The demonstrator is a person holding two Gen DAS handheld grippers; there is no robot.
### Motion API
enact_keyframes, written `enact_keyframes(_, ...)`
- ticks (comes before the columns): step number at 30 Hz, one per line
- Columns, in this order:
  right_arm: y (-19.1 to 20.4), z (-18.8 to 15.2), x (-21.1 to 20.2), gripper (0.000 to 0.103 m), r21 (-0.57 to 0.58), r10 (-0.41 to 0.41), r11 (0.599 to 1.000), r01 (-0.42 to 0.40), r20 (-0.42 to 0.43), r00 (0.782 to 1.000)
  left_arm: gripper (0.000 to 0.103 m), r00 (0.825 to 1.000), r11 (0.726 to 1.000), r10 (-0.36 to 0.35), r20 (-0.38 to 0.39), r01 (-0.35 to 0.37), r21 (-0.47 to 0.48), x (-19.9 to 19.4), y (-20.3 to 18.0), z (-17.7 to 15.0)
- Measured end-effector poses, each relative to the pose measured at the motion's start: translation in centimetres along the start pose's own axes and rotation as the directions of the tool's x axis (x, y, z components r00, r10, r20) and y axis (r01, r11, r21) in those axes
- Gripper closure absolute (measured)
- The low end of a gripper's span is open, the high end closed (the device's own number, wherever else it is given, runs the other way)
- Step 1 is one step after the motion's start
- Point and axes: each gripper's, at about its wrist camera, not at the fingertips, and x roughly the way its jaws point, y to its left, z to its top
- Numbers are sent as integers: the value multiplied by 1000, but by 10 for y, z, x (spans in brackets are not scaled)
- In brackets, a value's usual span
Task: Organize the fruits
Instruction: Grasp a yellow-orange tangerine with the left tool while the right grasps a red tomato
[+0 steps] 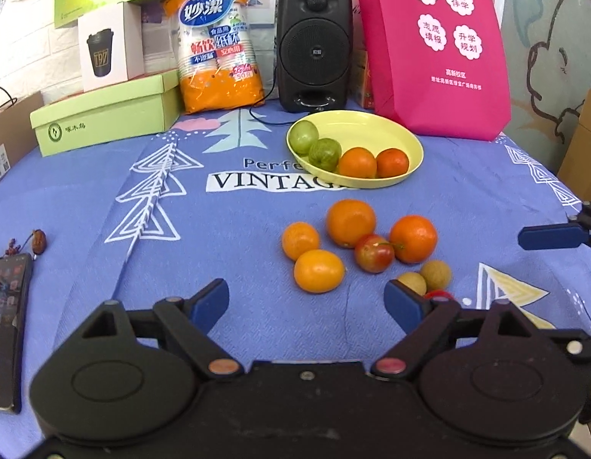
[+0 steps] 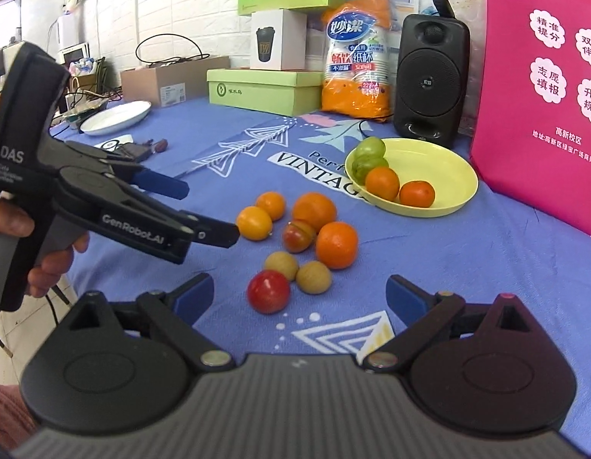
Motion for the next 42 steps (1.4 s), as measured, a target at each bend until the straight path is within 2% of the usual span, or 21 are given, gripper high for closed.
enact_keyframes(5, 0, -1, 5, 5, 8, 19, 1000, -19, -13, 1000, 26, 1000, 1000, 5, -18, -5, -2, 11, 0, 6)
enact_keyframes(7, 1, -2, 7, 9, 14, 42, 999, -41, -15, 999, 34, 1000, 1000, -2, -20, 2, 6, 13, -2, 6)
enact_keyframes(11, 1, -3, 14, 23, 42, 80, 996, -79, -31, 996, 43, 999, 1000, -20, -27, 21, 12, 19, -5, 9)
enact_keyframes(12, 1, -3, 15, 25, 48, 86, 995, -84, -38, 996, 46, 999, 1000, -29, -31, 30, 9, 21, -5, 10)
enact_keyframes(13, 1, -3, 16, 27, 51, 90, 995, -87, -42, 995, 54, 998, 999, -41, -37, 41, 2, 23, -4, 10)
enact_keyframes(15, 1, -5, 18, 34, 52, 100, 994, -97, -49, 994, 59, 997, 998, -58, -52, 57, -9, 28, -3, 11)
enact_keyframes(22, -3, -6, 18, 37, 64, 98, 993, -95, -56, 994, 59, 996, 998, -55, -66, 54, -11, 37, -4, 14)
enact_keyframes(27, -4, -7, 24, 44, 72, 111, 992, -106, -74, 991, 59, 995, 998, -65, -78, 63, -26, 44, -3, 17)
enact_keyframes(38, -3, -6, 30, 44, 77, 117, 991, -110, -89, 989, 63, 991, 994, -92, -92, 87, -60, 54, 1, 22)
enact_keyframes(42, -3, -6, 31, 44, 72, 122, 991, -115, -93, 988, 63, 992, 996, -77, -96, 74, -41, 56, -3, 23)
